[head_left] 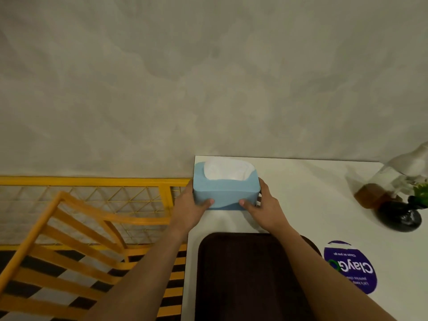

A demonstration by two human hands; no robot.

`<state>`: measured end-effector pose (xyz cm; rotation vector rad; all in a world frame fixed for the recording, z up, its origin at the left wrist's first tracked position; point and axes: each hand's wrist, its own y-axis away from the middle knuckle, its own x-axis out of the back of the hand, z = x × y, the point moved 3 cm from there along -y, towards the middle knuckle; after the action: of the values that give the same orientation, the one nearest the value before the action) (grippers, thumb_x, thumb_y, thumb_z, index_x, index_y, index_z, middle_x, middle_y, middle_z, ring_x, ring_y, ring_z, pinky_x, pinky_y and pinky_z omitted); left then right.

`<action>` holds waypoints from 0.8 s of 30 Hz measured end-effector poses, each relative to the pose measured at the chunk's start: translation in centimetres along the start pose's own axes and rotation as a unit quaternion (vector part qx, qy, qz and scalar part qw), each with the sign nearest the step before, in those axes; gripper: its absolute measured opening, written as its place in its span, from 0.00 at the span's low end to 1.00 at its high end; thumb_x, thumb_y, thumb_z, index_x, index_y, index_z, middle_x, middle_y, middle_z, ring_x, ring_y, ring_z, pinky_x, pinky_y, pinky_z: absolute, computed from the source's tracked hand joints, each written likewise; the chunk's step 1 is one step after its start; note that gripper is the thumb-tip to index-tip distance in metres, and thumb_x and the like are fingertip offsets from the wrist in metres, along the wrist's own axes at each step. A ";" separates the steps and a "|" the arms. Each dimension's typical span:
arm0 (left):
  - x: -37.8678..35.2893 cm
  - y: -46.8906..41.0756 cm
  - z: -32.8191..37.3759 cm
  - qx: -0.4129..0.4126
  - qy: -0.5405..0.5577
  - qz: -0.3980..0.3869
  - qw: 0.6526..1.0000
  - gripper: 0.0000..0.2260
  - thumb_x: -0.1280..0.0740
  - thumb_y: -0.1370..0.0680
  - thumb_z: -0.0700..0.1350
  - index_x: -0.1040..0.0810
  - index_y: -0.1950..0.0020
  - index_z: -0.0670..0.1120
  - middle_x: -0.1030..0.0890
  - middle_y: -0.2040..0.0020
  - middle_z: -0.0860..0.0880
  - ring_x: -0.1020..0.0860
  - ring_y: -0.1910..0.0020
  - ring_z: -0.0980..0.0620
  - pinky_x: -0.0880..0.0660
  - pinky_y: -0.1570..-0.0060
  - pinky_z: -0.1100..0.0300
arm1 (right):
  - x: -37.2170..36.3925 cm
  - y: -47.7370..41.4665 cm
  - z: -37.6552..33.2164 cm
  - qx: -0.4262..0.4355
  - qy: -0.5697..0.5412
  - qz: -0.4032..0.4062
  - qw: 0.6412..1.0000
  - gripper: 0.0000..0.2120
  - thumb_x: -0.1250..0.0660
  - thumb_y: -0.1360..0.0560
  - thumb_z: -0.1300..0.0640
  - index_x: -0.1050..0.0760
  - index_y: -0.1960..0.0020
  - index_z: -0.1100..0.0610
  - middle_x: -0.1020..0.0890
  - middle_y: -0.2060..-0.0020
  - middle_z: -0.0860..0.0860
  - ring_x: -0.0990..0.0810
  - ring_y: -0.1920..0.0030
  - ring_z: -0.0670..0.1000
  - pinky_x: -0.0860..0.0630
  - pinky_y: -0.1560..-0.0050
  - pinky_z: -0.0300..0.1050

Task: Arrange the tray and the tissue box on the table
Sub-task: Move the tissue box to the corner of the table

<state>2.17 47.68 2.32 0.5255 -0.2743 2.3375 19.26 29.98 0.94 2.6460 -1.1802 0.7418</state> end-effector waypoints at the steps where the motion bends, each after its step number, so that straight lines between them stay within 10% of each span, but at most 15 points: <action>1: -0.1 -0.1 -0.1 0.000 -0.001 0.000 1.000 0.35 0.23 0.27 0.51 0.34 0.24 0.52 0.27 0.41 0.58 0.28 0.42 0.58 0.31 0.58 0.76 | 0.0 -0.1 0.2 0.001 0.006 -0.001 1.000 0.41 0.28 0.28 0.36 0.47 0.23 0.38 0.28 0.40 0.36 0.25 0.44 0.44 0.27 0.55 0.25; 8: -0.8 -1.6 -0.9 0.019 -0.089 0.016 0.996 0.41 0.21 0.29 0.47 0.40 0.22 0.49 0.22 0.33 0.47 0.24 0.34 0.44 0.24 0.42 0.50 | 0.1 -2.2 1.0 0.013 0.038 -0.022 0.999 0.44 0.27 0.26 0.41 0.49 0.20 0.45 0.26 0.32 0.45 0.25 0.39 0.48 0.24 0.41 0.44; 24: -1.4 -11.1 -1.5 0.012 -0.122 0.001 0.992 0.31 0.23 0.29 0.44 0.31 0.28 0.43 0.18 0.40 0.42 0.20 0.42 0.40 0.21 0.47 0.49 | 0.2 -11.9 2.3 -0.009 0.065 -0.035 0.997 0.44 0.24 0.28 0.43 0.46 0.21 0.46 0.24 0.35 0.46 0.23 0.37 0.52 0.29 0.45 0.42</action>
<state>10.30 55.33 0.89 0.8262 -0.3603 2.2814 28.93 37.19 -0.26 2.5666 -1.0490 0.8719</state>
